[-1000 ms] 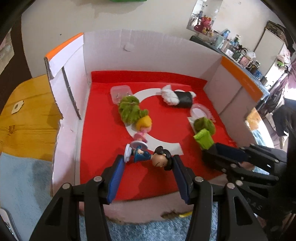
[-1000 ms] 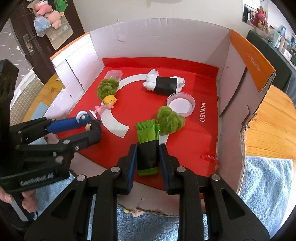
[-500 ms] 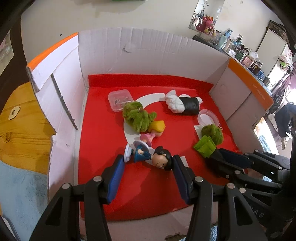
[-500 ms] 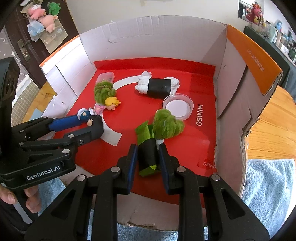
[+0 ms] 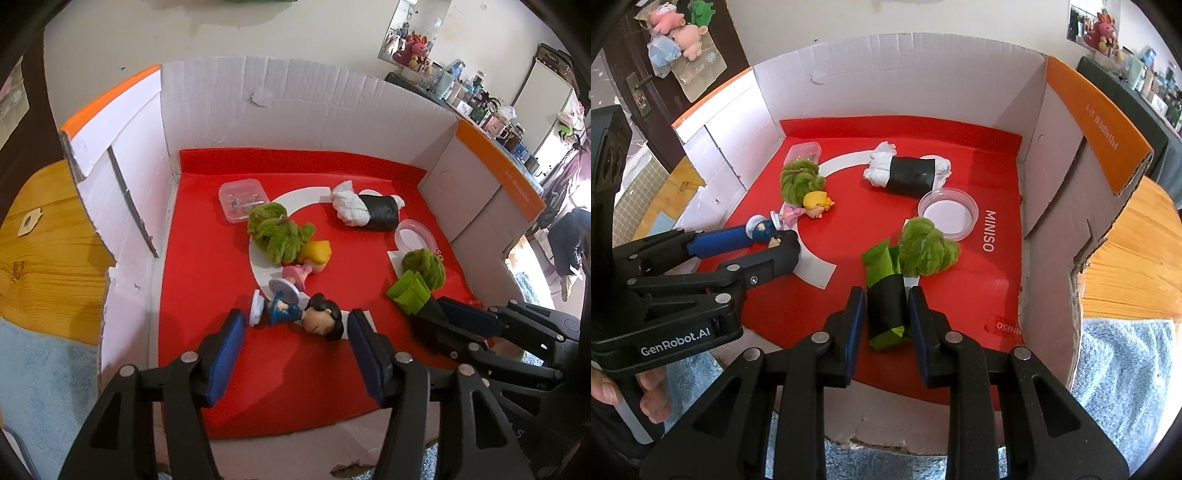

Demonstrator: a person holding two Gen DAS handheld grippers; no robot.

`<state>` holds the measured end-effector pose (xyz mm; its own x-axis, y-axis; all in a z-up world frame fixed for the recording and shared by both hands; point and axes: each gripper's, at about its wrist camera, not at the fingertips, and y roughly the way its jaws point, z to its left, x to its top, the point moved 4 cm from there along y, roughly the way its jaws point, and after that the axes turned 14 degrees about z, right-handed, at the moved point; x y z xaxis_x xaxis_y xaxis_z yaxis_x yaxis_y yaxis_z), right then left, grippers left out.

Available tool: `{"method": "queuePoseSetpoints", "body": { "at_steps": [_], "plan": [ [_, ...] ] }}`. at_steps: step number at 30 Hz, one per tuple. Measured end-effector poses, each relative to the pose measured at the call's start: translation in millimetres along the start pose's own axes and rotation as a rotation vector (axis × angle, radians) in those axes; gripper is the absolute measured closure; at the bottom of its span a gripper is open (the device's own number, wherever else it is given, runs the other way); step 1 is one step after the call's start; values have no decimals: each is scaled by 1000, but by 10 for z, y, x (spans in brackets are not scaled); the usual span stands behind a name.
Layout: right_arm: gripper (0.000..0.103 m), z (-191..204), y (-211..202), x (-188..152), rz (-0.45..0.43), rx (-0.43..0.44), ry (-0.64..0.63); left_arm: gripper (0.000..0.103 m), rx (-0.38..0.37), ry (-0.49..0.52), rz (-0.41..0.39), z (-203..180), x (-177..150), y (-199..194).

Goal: Organize objects
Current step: 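Lower the packet and the black-haired doll toward the red floor with both tools, then open the left tool to release the black-haired doll while the right tool releases the packet, then withdraw both open tools from the box back over the towel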

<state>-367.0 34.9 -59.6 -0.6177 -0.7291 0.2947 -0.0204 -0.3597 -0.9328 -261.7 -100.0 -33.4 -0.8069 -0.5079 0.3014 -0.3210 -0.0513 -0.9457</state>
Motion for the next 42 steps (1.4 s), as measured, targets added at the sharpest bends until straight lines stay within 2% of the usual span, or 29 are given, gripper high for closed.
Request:
{"method": "queuePoseSetpoints", "body": {
  "at_steps": [6,8,9,10,17,21,27,31,35,39,42],
  "plan": [
    [77,1,-21,-17,-4,-1,-1,41,5,-3,-14,6,-13,-43],
    [71,12,-21,-18,-4,-3,-2,41,6,-3,-18,6,-21,-58],
    [61,16,-26,-23,-4,-5,-2,41,7,-4,-20,3,-21,-64],
    [56,32,-20,-17,-6,-5,-2,41,7,-4,-23,7,-29,-71],
    [56,45,-91,-46,-25,0,-4,41,6,-6,-37,11,-66,-136],
    [56,49,-152,-72,-42,4,-3,29,29,-7,-62,7,-100,-196],
    [55,85,-239,-119,-60,2,-9,29,34,-9,-76,15,-157,-279],
    [47,114,-286,-151,-72,-2,-14,25,38,-10,-87,15,-199,-336],
    [47,134,-335,-186,-84,-5,-13,24,40,-9,-97,8,-240,-394],
    [35,147,-399,-232,-100,-12,-10,16,57,-12,-116,9,-286,-465],
    [35,158,-460,-274,-112,-17,-11,13,62,-14,-127,9,-322,-515]
  ]
}}
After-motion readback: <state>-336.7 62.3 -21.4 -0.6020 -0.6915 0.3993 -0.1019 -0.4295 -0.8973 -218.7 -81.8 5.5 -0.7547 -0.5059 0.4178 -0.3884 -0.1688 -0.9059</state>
